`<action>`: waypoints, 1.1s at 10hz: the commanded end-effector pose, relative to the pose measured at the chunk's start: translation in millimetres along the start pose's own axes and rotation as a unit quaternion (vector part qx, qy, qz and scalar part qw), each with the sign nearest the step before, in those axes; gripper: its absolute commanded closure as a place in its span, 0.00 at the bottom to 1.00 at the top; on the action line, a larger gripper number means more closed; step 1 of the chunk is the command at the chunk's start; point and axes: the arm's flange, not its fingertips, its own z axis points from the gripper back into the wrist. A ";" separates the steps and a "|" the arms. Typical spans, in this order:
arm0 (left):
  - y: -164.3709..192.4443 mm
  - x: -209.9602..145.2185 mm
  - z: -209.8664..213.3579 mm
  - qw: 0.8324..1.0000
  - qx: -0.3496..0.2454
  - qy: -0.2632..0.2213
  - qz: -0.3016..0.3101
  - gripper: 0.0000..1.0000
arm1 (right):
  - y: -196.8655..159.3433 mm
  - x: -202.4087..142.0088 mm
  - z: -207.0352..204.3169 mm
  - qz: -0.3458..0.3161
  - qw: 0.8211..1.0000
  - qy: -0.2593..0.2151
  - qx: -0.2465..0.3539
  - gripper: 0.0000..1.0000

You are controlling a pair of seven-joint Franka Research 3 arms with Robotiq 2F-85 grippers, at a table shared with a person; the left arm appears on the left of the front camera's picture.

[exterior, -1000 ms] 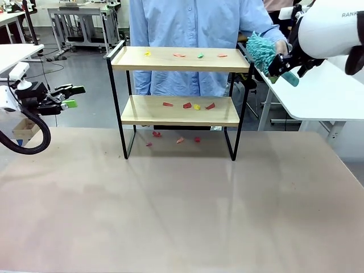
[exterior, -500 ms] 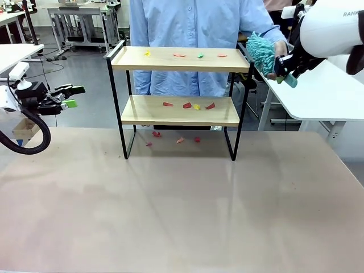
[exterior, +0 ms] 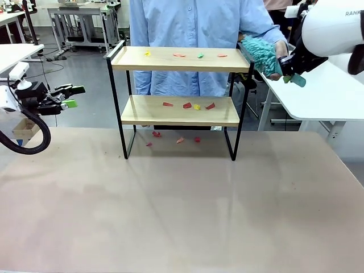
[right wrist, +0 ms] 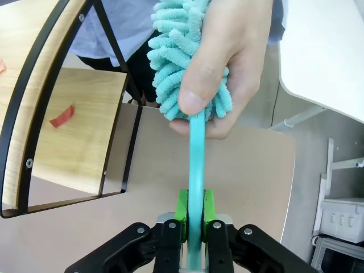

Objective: Clean the shelf.
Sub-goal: Pick up the Duster handed by the human, then clean the specific section of the Shelf indicated by the human with the Duster.

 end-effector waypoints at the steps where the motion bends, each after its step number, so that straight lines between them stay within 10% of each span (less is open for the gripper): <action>1: -0.8 2.2 0.5 1.000 -0.002 0.002 -0.002 0.00 | 5.0 2.2 4.3 -0.026 0.999 0.013 -0.033 1.00; 11: -0.8 2.2 0.5 1.000 -0.002 0.002 -0.002 0.00 | -0.6 -1.3 0.9 -0.013 1.000 0.008 -0.012 1.00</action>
